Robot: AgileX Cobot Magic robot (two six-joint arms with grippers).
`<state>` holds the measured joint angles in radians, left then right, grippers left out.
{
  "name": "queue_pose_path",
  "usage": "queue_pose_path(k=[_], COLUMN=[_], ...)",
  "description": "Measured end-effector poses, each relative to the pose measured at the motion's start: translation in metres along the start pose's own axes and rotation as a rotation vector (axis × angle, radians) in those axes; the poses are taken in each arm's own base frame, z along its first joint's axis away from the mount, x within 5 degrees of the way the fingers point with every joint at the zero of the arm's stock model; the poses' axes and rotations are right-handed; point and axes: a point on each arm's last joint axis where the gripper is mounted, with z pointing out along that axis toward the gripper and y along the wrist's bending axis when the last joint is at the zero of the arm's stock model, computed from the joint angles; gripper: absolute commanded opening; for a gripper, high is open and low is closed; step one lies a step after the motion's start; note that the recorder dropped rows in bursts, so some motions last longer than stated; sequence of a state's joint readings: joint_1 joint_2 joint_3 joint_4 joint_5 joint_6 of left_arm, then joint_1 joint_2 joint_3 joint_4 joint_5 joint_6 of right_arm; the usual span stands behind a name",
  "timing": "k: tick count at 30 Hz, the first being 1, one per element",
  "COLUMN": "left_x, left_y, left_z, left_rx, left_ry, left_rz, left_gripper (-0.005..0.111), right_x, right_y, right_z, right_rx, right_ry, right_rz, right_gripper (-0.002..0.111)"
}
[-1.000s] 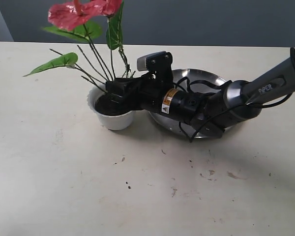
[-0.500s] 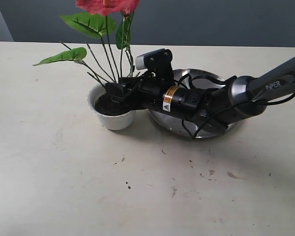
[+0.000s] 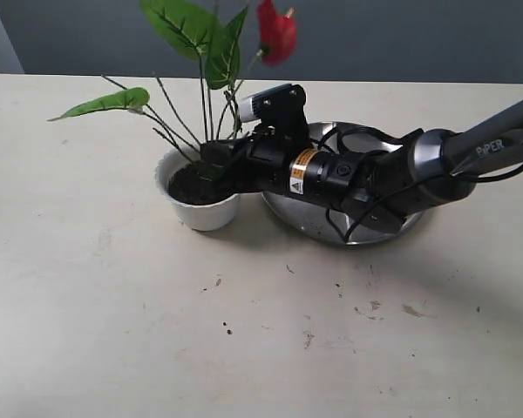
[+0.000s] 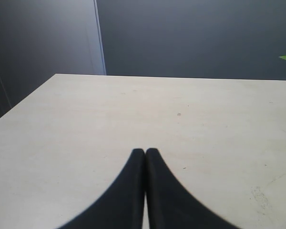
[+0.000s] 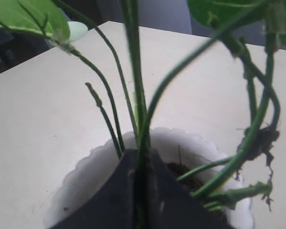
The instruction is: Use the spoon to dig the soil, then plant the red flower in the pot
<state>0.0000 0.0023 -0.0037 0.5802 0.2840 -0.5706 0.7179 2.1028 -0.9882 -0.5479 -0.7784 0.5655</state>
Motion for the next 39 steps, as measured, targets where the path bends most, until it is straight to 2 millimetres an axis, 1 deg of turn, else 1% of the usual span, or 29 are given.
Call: queue_pose_path(k=[22, 23, 24, 25, 26, 27, 32, 34, 35, 37, 39], left_x=[0.0, 0.0, 0.0, 0.0, 0.0, 0.0, 0.0, 0.0, 0.0, 0.0, 0.0], left_y=[0.0, 0.0, 0.0, 0.0, 0.0, 0.0, 0.0, 0.0, 0.0, 0.0, 0.0], left_z=[0.0, 0.0, 0.0, 0.0, 0.0, 0.0, 0.0, 0.0, 0.0, 0.0, 0.0], left_rx=[0.0, 0.0, 0.0, 0.0, 0.0, 0.0, 0.0, 0.0, 0.0, 0.0, 0.0], left_ry=[0.0, 0.0, 0.0, 0.0, 0.0, 0.0, 0.0, 0.0, 0.0, 0.0, 0.0], left_rz=[0.0, 0.0, 0.0, 0.0, 0.0, 0.0, 0.0, 0.0, 0.0, 0.0, 0.0], left_gripper=[0.0, 0.0, 0.0, 0.0, 0.0, 0.0, 0.0, 0.0, 0.0, 0.0, 0.0], right_x=[-0.001, 0.0, 0.0, 0.0, -0.001, -0.001, -0.001, -0.004, -0.006, -0.012, -0.016], right_y=[0.0, 0.001, 0.001, 0.002, 0.003, 0.004, 0.008, 0.009, 0.011, 0.011, 0.011], right_z=[0.0, 0.0, 0.0, -0.001, 0.0, 0.0, 0.0, -0.001, -0.002, -0.006, -0.01], right_rx=[-0.022, -0.026, -0.029, -0.039, -0.049, -0.068, -0.096, -0.095, -0.091, -0.07, -0.035], right_ry=[0.011, 0.014, 0.015, 0.019, 0.021, 0.027, 0.03, 0.03, 0.042, 0.061, 0.101], right_rz=[-0.035, -0.04, -0.046, -0.058, -0.069, -0.086, -0.094, -0.099, -0.112, -0.129, -0.154], right_gripper=[0.001, 0.003, 0.015, 0.021, 0.033, 0.035, 0.036, 0.037, 0.041, 0.052, 0.053])
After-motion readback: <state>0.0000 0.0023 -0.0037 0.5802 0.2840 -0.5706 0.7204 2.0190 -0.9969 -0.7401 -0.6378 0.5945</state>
